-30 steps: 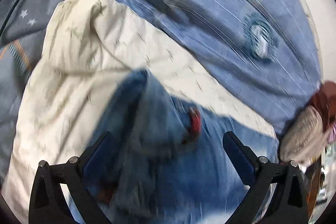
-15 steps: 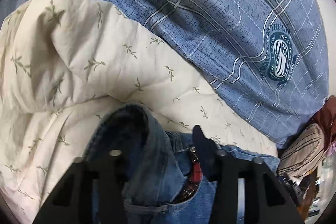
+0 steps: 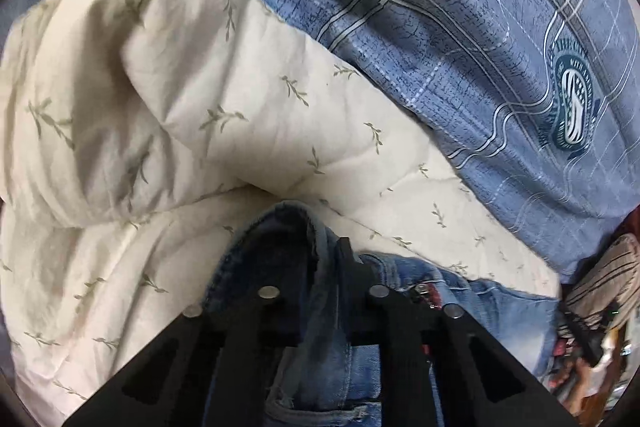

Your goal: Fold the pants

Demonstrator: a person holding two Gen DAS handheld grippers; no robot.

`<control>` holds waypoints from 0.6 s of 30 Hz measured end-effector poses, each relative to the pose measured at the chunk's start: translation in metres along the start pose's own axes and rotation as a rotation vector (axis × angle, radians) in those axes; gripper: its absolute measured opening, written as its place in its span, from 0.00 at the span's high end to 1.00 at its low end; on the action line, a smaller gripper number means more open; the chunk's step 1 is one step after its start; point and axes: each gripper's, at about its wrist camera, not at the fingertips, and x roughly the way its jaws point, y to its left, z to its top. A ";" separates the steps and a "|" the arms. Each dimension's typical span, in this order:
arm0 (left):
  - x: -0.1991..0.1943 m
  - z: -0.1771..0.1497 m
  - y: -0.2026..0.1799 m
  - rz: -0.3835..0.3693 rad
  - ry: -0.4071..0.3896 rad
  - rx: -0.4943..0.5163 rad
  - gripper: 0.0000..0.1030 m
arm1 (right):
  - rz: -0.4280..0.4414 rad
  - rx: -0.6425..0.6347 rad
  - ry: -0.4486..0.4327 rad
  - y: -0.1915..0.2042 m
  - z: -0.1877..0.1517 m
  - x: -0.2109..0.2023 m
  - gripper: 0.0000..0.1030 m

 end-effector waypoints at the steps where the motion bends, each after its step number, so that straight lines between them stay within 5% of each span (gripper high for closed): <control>1: -0.002 0.000 -0.003 0.012 -0.015 0.010 0.90 | -0.022 -0.020 -0.022 0.004 -0.001 -0.005 0.82; 6: -0.028 -0.004 -0.015 0.021 -0.105 0.062 0.92 | -0.052 -0.076 -0.132 0.019 -0.003 -0.044 0.82; 18: -0.096 -0.020 -0.008 -0.115 -0.190 0.017 0.92 | 0.060 0.039 -0.188 0.004 -0.017 -0.092 0.82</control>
